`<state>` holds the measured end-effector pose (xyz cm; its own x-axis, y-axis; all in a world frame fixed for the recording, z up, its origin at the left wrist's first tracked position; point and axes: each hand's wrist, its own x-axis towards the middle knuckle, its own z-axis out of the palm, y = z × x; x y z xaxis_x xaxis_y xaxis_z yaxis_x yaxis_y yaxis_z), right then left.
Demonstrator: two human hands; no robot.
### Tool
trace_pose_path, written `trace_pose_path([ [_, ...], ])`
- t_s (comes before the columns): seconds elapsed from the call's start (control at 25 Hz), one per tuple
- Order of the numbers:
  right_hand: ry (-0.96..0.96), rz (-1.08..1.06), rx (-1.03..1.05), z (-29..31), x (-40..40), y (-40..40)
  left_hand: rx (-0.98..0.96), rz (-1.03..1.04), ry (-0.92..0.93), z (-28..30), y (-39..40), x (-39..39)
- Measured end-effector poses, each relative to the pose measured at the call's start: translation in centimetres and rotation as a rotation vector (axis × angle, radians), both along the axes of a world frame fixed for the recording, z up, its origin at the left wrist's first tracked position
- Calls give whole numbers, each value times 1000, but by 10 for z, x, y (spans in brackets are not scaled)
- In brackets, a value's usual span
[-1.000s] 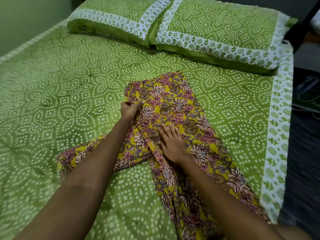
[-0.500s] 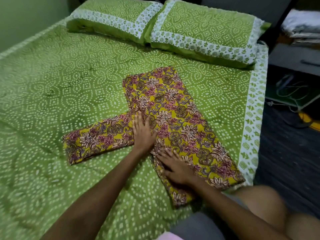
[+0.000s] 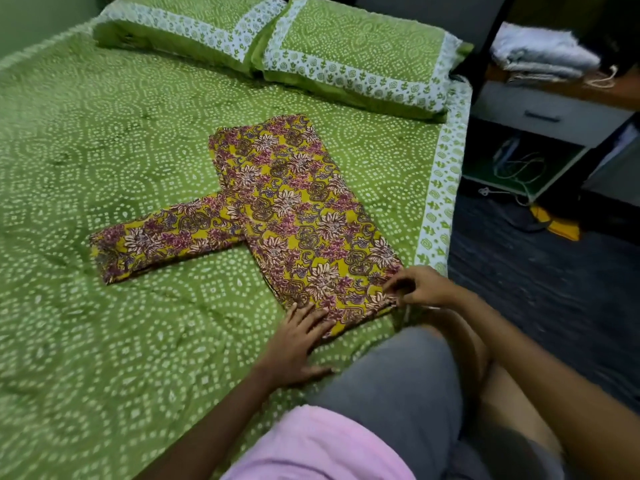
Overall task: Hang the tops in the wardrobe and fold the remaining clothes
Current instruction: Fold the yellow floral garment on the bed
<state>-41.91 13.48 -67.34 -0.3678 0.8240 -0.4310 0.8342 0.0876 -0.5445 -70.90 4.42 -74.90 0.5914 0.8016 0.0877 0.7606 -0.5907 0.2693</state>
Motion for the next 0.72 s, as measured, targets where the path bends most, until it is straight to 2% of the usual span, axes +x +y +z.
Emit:
trace_pose_path([
  [0.08, -224, 143, 152, 0, 9, -4, 78, 43, -121, 2, -4, 5],
  [0.12, -268, 170, 206, 0, 8, -8, 114, 76, -152, 5, -4, 9],
  [0.28, -305, 183, 322, -4, 0, -13, 158, 123, -98, 15, -2, 15],
  [0.4, -393, 219, 195, -5, -1, -6, 75, 53, -24, 18, 0, 16],
  [0.52, -514, 344, -5, 9, -10, 9, -234, 74, 93, 43, 7, 20],
  [0.6, -432, 290, 9, 20, -28, 27, -496, 173, 64, 69, 34, 26],
  [0.64, -299, 168, 89, 23, -41, 36, -528, 245, -17, 78, 52, 31],
  [0.72, 2, -113, 292, 14, -75, 46, -326, 439, -221, 77, 92, 43],
])
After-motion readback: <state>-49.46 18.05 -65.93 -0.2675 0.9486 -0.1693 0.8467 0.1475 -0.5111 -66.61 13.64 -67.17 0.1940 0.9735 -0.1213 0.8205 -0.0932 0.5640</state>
